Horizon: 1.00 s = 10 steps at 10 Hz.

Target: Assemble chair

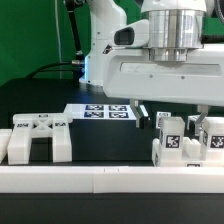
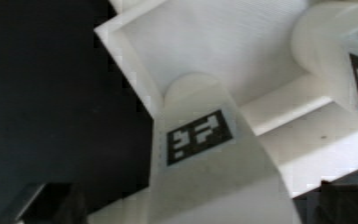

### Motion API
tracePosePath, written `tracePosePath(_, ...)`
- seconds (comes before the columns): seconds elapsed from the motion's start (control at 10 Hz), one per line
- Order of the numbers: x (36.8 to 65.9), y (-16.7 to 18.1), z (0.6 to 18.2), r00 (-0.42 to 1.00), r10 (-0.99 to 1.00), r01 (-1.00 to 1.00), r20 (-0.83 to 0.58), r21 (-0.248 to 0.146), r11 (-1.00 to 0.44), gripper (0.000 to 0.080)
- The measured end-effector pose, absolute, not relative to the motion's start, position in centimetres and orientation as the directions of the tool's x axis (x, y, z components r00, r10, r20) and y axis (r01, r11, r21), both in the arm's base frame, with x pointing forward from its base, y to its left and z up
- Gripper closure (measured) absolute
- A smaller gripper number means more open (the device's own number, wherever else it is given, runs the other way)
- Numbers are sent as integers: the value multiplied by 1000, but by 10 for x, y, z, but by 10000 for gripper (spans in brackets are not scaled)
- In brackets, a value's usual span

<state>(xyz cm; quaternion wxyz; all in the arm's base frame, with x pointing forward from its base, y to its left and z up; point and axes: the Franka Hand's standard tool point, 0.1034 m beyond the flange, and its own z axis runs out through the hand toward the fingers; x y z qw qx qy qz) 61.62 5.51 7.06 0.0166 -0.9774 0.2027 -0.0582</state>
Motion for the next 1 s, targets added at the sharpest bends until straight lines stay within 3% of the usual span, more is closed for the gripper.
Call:
tracePosePath(0.4, 616, 52, 70, 979, -165, -164, 118, -20, -986, 151)
tracePosePath(0.7, 616, 51, 70, 979, -164, -163, 117, -20, -986, 510)
tracePosePath(1.0, 616, 51, 70, 974, -195, -194, 117, -24, -981, 510)
